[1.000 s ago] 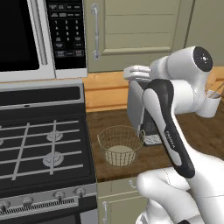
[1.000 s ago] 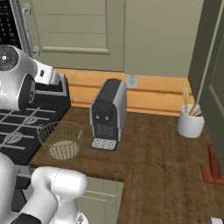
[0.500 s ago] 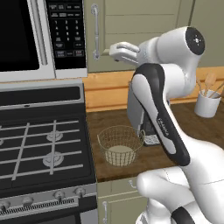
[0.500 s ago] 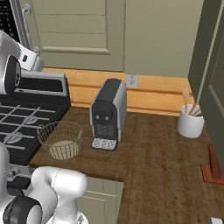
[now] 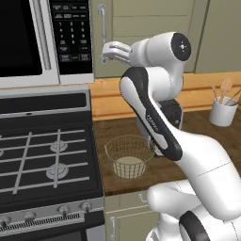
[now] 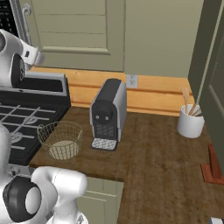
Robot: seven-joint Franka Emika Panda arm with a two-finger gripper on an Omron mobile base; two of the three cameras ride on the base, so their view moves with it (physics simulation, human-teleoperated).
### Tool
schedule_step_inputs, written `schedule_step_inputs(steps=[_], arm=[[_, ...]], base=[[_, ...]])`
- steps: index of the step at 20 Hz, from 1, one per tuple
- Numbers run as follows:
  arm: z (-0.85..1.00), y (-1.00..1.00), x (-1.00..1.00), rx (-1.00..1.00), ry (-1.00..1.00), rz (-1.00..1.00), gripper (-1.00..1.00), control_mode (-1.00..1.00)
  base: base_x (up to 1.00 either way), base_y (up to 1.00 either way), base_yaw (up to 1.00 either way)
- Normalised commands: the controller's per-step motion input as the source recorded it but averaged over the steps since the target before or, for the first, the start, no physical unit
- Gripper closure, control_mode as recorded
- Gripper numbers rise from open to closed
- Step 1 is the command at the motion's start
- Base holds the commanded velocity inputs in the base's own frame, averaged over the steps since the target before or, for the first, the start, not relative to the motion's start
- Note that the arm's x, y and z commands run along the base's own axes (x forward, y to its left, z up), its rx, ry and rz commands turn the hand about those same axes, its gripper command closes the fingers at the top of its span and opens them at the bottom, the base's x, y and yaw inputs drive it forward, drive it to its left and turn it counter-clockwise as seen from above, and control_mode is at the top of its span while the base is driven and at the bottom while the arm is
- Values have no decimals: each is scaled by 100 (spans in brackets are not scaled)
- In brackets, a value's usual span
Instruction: Open the cabinet, pick up the bread from the cabinet and place it in the basket. Then move the basket to the dining counter.
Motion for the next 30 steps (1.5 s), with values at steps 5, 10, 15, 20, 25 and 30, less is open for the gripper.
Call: schedule_step_inputs(steps=[5,10,15,20,25,30], arm=[[24,39,29,0,1,0,-100,-100],[9,21,60,-4,0,-1,-100,-100],[2,0,47,-7,0,-5,-100,-100],[1,0,46,-2,0,-5,-100,-100],[0,0,43,0,0,-3,-100,-100],[-6,33,27,-3,-3,-4,-100,-100]], base=[[0,0,0],[0,0,0],[0,0,0],[0,0,0],[0,0,0],[0,0,0]])
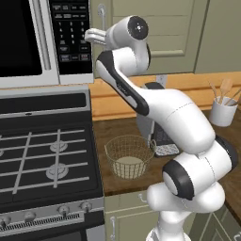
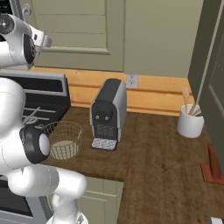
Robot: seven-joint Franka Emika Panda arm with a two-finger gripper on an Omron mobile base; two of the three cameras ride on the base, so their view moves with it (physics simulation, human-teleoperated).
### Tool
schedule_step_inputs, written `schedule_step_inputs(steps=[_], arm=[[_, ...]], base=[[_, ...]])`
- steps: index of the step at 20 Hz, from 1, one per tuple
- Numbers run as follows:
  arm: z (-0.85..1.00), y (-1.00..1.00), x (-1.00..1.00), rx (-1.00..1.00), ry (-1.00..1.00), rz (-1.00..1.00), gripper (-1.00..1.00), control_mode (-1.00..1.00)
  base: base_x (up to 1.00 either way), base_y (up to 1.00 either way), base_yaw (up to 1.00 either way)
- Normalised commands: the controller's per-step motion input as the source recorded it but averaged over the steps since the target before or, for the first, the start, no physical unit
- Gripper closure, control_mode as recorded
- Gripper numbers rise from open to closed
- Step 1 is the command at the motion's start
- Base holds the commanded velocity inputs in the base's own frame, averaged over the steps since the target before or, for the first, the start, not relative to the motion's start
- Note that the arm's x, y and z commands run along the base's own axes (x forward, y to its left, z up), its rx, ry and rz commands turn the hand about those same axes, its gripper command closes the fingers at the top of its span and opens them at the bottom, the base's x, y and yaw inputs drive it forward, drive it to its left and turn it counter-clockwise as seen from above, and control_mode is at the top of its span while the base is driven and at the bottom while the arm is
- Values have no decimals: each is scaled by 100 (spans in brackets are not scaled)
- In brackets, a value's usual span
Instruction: Open the cabinet, pick up the bread from the cabinet and place it in the basket. Then move the basket to the dining counter.
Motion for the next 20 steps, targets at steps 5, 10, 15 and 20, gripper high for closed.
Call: schedule_step_inputs(steps=[5,10,15,20], arm=[[-2,18,36,0,0,-3,-100,-100],[-5,20,44,0,0,-2,100,-100],[0,7,43,0,1,0,100,-100],[0,-4,23,0,4,0,100,-100]], base=[[0,0,0],[0,0,0],[0,0,0],[0,0,0]])
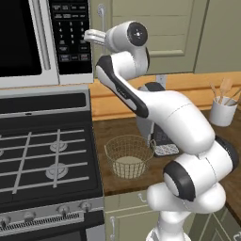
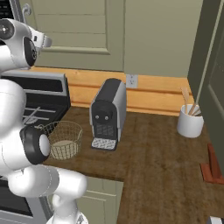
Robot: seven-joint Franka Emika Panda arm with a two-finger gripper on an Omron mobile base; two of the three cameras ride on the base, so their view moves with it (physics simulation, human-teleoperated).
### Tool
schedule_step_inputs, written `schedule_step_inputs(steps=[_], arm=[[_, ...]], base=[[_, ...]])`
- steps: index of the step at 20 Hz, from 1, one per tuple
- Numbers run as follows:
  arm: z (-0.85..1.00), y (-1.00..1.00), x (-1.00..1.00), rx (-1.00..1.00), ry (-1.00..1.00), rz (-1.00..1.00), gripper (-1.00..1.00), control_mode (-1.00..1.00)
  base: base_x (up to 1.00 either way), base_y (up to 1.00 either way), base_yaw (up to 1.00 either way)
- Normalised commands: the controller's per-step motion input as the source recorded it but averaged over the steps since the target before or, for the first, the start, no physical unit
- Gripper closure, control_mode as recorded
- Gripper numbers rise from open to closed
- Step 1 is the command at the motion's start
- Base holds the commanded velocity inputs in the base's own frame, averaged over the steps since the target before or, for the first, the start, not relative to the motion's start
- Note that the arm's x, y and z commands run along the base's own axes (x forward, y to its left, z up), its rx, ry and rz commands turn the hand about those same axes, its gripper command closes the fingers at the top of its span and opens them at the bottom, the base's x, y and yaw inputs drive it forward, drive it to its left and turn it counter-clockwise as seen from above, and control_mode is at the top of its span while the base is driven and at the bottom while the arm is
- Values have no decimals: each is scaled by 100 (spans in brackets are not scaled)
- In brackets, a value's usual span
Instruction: Open the cabinet, pick up the bread from the cabinet and place it in the basket. Then move the basket to the dining counter.
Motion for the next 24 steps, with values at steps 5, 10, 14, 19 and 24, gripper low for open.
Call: schedule_step_inputs(steps=[5,10,14,19,24], arm=[[-1,-25,-7,0,2,0,100,-100],[0,-62,-64,3,0,0,100,-100],[2,-99,-100,13,0,0,100,-100],[8,-100,-100,17,0,0,100,-100],[24,-99,-100,12,7,0,100,-100]], base=[[0,0,0],[0,0,0],[0,0,0],[0,0,0],[0,0,0]])
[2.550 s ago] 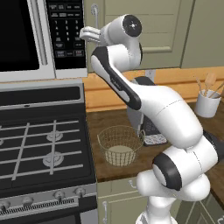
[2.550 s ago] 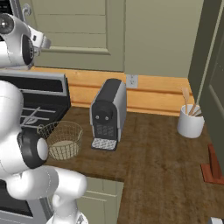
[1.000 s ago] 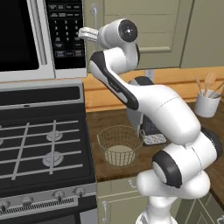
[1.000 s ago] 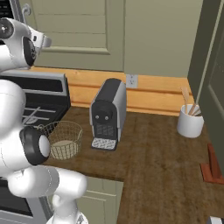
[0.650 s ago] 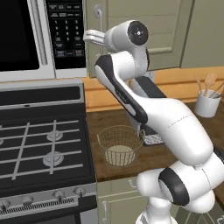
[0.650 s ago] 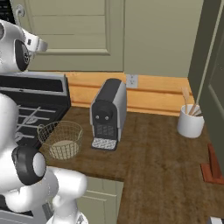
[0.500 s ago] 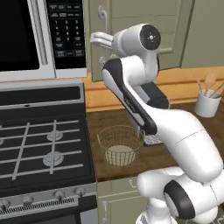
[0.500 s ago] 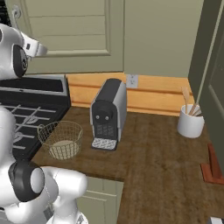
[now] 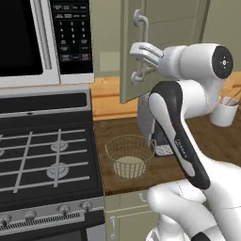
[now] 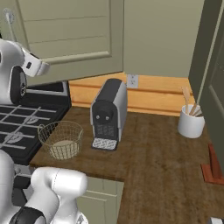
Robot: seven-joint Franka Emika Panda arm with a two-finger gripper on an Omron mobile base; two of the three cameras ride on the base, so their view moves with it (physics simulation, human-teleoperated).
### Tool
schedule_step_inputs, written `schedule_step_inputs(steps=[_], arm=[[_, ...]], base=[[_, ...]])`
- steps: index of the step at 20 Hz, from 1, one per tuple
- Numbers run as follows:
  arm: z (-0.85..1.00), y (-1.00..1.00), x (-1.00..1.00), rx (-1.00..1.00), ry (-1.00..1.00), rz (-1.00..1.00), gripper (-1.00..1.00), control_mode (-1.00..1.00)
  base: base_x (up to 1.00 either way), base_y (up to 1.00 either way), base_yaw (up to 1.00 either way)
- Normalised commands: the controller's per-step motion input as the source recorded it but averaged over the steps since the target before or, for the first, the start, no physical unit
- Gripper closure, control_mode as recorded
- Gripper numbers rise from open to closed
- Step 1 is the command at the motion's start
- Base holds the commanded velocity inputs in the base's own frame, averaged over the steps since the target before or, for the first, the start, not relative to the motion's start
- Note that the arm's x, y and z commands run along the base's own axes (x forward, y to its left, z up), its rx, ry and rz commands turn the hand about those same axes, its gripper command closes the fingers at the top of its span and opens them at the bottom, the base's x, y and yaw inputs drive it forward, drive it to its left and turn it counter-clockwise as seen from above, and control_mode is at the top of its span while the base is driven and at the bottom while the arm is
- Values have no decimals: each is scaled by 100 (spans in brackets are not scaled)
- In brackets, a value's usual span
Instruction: Open the cabinet, pick up the bread from the cabinet and place it in the basket. Then move the basket to the dining counter.
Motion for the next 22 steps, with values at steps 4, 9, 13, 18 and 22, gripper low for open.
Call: schedule_step_inputs(steps=[4,9,13,18,22], arm=[[27,-100,-100,11,10,0,100,-100],[11,-100,-100,7,8,2,100,-100],[-17,-14,-59,0,19,0,-100,-100],[-17,20,-75,-1,19,0,-100,-100],[-1,46,-92,2,23,0,-100,-100]], base=[[0,0,0],[0,0,0],[0,0,0],[0,0,0],[0,0,0]])
